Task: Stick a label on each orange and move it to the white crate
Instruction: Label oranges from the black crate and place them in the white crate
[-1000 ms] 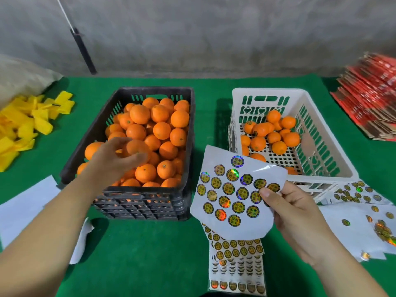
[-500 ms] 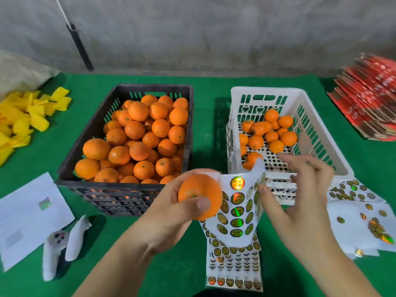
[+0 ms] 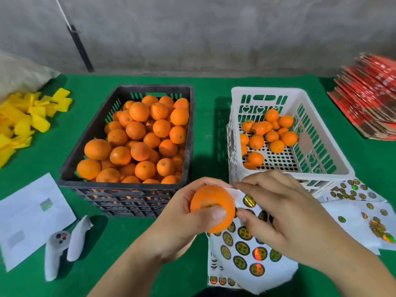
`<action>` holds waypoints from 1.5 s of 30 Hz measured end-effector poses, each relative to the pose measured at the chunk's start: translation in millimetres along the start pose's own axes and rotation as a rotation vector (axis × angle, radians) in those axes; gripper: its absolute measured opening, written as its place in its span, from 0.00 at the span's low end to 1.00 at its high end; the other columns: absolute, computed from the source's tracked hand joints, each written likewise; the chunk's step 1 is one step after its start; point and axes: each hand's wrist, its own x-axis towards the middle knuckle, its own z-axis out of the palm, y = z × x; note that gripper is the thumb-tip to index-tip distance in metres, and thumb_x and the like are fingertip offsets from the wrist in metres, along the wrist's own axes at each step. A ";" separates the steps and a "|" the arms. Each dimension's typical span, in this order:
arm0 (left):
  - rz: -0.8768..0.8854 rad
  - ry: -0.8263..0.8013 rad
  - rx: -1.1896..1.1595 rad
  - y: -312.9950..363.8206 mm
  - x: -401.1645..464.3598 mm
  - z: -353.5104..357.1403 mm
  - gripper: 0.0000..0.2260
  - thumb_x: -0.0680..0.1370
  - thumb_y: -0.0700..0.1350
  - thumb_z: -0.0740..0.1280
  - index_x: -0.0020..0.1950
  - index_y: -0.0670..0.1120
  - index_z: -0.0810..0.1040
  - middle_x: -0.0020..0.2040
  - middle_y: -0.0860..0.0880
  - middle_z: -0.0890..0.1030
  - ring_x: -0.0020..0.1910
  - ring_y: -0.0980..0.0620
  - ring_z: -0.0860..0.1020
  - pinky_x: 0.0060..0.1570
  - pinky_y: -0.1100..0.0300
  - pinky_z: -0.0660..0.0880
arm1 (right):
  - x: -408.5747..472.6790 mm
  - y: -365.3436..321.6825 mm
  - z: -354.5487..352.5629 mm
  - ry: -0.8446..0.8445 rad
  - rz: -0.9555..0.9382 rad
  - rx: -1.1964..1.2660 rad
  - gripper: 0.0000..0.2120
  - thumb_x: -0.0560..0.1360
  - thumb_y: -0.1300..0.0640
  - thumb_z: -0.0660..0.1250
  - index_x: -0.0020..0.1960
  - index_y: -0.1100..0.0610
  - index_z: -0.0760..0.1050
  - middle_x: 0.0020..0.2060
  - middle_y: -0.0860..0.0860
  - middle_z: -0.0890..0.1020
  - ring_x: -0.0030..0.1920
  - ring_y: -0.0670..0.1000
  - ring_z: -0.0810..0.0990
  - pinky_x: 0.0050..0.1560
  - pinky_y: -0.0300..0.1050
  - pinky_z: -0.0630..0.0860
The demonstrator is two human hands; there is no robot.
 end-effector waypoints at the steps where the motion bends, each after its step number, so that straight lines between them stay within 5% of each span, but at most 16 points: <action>1: -0.003 0.001 -0.006 -0.5 0.4 0.4 0.32 0.65 0.61 0.83 0.63 0.45 0.81 0.55 0.45 0.83 0.55 0.45 0.81 0.55 0.55 0.77 | 0.3 -0.1 -1.3 -0.031 -0.012 0.002 0.24 0.81 0.43 0.61 0.65 0.57 0.83 0.57 0.48 0.82 0.57 0.55 0.80 0.55 0.57 0.79; 4: -0.001 -0.001 -0.006 -0.9 1.3 1.5 0.33 0.65 0.62 0.82 0.63 0.45 0.81 0.57 0.43 0.83 0.56 0.43 0.80 0.57 0.52 0.76 | -1.0 -0.3 -0.6 -0.078 -0.026 0.029 0.20 0.83 0.46 0.58 0.62 0.57 0.83 0.58 0.48 0.81 0.58 0.55 0.78 0.56 0.56 0.77; 9: 0.014 0.032 -0.007 0.2 -0.7 2.4 0.32 0.66 0.62 0.82 0.62 0.44 0.80 0.55 0.44 0.83 0.54 0.44 0.81 0.56 0.51 0.77 | -4.2 -3.6 5.5 0.009 0.090 0.078 0.23 0.84 0.46 0.57 0.73 0.56 0.77 0.60 0.49 0.75 0.57 0.54 0.70 0.57 0.54 0.71; 15: 0.021 0.005 0.067 -2.3 -2.0 2.3 0.22 0.71 0.51 0.76 0.63 0.45 0.80 0.55 0.44 0.83 0.54 0.46 0.82 0.54 0.57 0.78 | -7.0 5.9 14.0 -0.089 0.046 0.288 0.13 0.85 0.52 0.52 0.52 0.52 0.76 0.54 0.43 0.73 0.54 0.52 0.69 0.55 0.56 0.70; 20: 0.027 0.052 0.115 -5.9 -1.4 2.9 0.19 0.72 0.52 0.76 0.61 0.50 0.82 0.51 0.49 0.84 0.51 0.52 0.82 0.51 0.61 0.78 | -10.1 9.4 27.5 0.209 0.092 0.156 0.24 0.81 0.47 0.64 0.75 0.53 0.71 0.58 0.44 0.68 0.57 0.51 0.68 0.62 0.45 0.69; 23: 0.024 0.080 0.111 -6.9 -1.2 2.5 0.19 0.71 0.54 0.76 0.60 0.52 0.82 0.53 0.48 0.84 0.53 0.49 0.83 0.53 0.57 0.78 | -10.6 11.1 32.4 0.360 0.053 0.149 0.16 0.80 0.47 0.69 0.63 0.54 0.75 0.55 0.45 0.72 0.54 0.53 0.73 0.60 0.39 0.67; 27: 0.040 0.066 0.165 -8.1 -1.3 2.6 0.21 0.71 0.54 0.76 0.62 0.51 0.81 0.61 0.45 0.84 0.60 0.43 0.83 0.56 0.53 0.79 | -10.7 15.4 38.1 0.338 0.006 0.183 0.11 0.80 0.53 0.70 0.53 0.61 0.85 0.49 0.50 0.81 0.48 0.55 0.78 0.52 0.43 0.73; 33: 0.053 0.077 0.231 -9.1 -3.4 1.7 0.21 0.69 0.55 0.76 0.61 0.52 0.81 0.53 0.49 0.84 0.51 0.51 0.84 0.49 0.58 0.79 | -9.3 15.5 34.1 0.308 0.194 0.514 0.06 0.78 0.62 0.70 0.42 0.59 0.83 0.40 0.48 0.80 0.42 0.48 0.79 0.45 0.41 0.73; 36: 0.067 0.100 0.287 -11.1 -4.4 1.2 0.22 0.68 0.56 0.77 0.61 0.55 0.80 0.51 0.53 0.83 0.48 0.55 0.83 0.47 0.61 0.79 | -6.6 8.9 23.9 0.501 0.376 0.608 0.09 0.81 0.58 0.72 0.46 0.46 0.83 0.39 0.46 0.82 0.38 0.43 0.78 0.42 0.33 0.71; 38: 0.049 0.111 0.314 -12.6 -4.6 1.7 0.26 0.67 0.58 0.78 0.64 0.59 0.76 0.49 0.58 0.82 0.46 0.58 0.82 0.45 0.64 0.79 | -5.1 -1.3 15.0 0.603 0.306 0.476 0.07 0.82 0.57 0.71 0.52 0.45 0.83 0.41 0.42 0.84 0.42 0.39 0.80 0.46 0.28 0.72; 41: 0.025 0.071 0.339 -15.3 -2.2 3.8 0.39 0.64 0.62 0.81 0.71 0.63 0.68 0.53 0.59 0.82 0.48 0.58 0.83 0.48 0.62 0.79 | -4.1 -16.5 15.5 0.567 0.084 0.297 0.08 0.81 0.59 0.68 0.55 0.60 0.86 0.49 0.50 0.85 0.50 0.45 0.83 0.54 0.35 0.77; 45: 0.036 0.022 0.382 -14.9 -1.3 4.8 0.47 0.63 0.63 0.83 0.76 0.64 0.62 0.59 0.54 0.80 0.55 0.52 0.83 0.53 0.59 0.79 | -4.8 -22.5 22.9 0.321 -0.022 0.253 0.10 0.81 0.59 0.70 0.60 0.59 0.85 0.54 0.53 0.84 0.51 0.53 0.84 0.48 0.50 0.81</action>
